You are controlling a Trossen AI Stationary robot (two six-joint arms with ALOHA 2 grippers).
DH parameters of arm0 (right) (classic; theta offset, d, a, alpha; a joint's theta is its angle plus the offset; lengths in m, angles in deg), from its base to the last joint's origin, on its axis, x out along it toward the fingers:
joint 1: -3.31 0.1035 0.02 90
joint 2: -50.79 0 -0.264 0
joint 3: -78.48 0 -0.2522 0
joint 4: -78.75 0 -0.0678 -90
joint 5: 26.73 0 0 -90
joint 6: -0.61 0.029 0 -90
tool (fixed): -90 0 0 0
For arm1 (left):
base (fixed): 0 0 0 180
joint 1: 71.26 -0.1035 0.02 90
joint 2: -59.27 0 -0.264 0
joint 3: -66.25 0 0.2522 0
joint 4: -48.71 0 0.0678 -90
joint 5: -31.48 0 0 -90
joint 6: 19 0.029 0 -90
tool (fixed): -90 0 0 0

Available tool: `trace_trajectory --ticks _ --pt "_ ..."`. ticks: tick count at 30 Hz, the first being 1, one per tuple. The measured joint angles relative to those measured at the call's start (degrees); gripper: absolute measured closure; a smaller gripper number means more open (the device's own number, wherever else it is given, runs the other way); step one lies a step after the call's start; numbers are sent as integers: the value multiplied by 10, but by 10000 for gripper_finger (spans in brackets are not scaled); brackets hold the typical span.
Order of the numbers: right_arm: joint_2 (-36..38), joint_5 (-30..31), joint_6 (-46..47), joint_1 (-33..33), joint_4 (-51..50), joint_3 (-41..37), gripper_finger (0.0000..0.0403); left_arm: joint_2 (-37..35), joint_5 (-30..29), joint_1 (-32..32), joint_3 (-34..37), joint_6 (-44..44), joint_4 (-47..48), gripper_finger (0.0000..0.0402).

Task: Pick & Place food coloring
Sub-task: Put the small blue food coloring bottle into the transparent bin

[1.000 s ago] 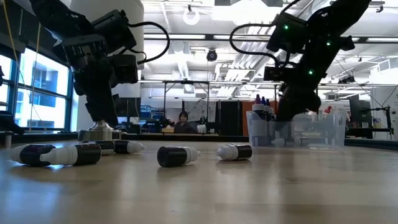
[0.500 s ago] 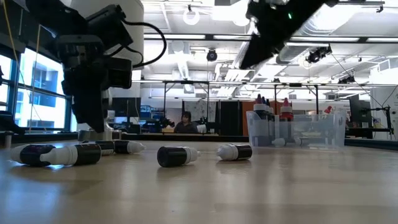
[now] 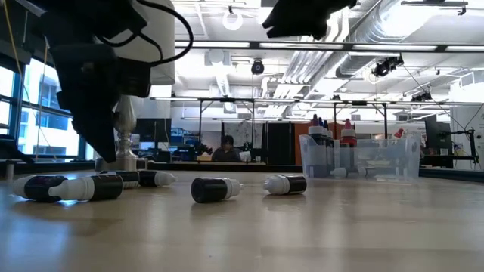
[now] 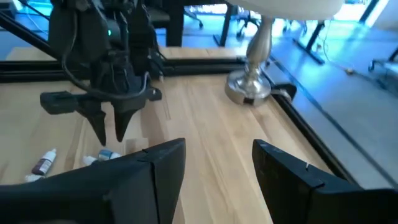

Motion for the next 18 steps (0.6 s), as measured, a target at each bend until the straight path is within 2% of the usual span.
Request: trace_trajectory --ticks 8,13,18 --pt "0 -5 -1 7 3 0 222 0 -67 34 0 -22 -2 270" --pt "0 -5 23 7 3 0 222 4 -85 49 0 -22 -2 270" --pt "0 -16 38 7 -4 0 222 48 -91 52 0 -22 -39 270"
